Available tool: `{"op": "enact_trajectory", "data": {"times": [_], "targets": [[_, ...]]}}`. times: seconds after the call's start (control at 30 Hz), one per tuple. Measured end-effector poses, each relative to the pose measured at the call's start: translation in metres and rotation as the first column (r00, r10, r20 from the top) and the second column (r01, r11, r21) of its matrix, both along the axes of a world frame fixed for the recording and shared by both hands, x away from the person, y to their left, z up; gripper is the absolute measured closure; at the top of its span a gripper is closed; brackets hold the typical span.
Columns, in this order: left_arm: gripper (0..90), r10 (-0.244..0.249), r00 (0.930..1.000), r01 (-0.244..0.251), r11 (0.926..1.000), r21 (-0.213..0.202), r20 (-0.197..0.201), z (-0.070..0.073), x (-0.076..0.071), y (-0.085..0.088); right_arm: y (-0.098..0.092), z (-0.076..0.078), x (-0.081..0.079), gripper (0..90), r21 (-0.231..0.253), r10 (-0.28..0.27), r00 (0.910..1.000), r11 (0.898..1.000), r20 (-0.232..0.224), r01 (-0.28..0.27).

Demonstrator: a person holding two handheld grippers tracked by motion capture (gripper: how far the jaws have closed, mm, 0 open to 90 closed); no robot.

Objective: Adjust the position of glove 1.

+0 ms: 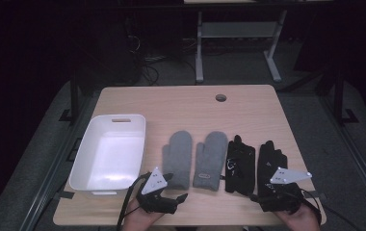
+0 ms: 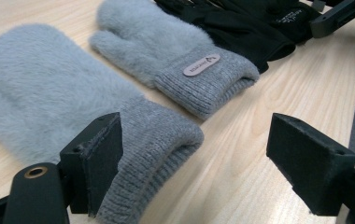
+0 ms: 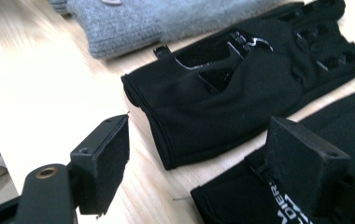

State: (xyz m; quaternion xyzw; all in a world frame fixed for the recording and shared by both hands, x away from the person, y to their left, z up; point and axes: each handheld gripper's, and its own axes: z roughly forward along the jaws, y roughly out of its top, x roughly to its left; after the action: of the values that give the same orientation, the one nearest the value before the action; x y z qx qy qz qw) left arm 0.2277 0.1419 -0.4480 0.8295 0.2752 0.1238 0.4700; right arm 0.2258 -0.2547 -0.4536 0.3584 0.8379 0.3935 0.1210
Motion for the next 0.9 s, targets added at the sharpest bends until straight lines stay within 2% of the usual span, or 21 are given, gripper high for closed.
{"op": "enact_trajectory", "data": {"times": [0.27, 0.43, 0.5, 0.57, 0.7, 0.83, 0.9], "targets": [[18.1, 0.002, 1.0, -0.002, 1.0, -0.008, -0.001, 0.0, 0.001, 0.004, 0.005, 0.002, 0.003, 19.7, 0.005, 0.023, 0.9996, 1.0, -0.015, -0.023], [18.1, 0.003, 0.9999, -0.003, 0.9998, -0.018, 0.011, 0.004, 0.0, 0.007, 0.015, 0.011, 0.007, 18.7, 0.001, 0.063, 0.9979, 0.998, -0.013, -0.063], [18.1, 0.008, 0.9998, -0.008, 0.9996, -0.027, 0.016, 0.005, -0.001, 0.007, 0.025, 0.019, 0.013, 18.9, -0.006, 0.094, 0.9956, 0.996, -0.005, -0.094], [18.1, 0.01, 0.9997, -0.009, 0.9998, -0.019, 0.024, 0.007, -0.002, 0.008, 0.032, 0.024, 0.018, 19.0, -0.022, 0.117, 0.9931, 0.993, 0.011, -0.117], [18.2, 0.013, 0.9994, -0.012, 0.9998, -0.017, 0.032, 0.008, -0.003, 0.009, 0.04, 0.032, 0.026, 20.0, -0.03, 0.142, 0.9898, 0.989, 0.012, -0.142], [18.1, 0.009, 0.9995, -0.008, 0.9997, -0.024, 0.03, 0.009, -0.003, 0.01, 0.047, 0.038, 0.037, 20.1, -0.044, 0.159, 0.9873, 0.986, 0.002, -0.159], [18.2, 0.008, 0.9997, -0.008, 0.9997, -0.023, 0.023, 0.009, -0.002, 0.01, 0.051, 0.041, 0.046, 20.0, -0.051, 0.172, 0.985, 0.984, -0.021, -0.172]]}}
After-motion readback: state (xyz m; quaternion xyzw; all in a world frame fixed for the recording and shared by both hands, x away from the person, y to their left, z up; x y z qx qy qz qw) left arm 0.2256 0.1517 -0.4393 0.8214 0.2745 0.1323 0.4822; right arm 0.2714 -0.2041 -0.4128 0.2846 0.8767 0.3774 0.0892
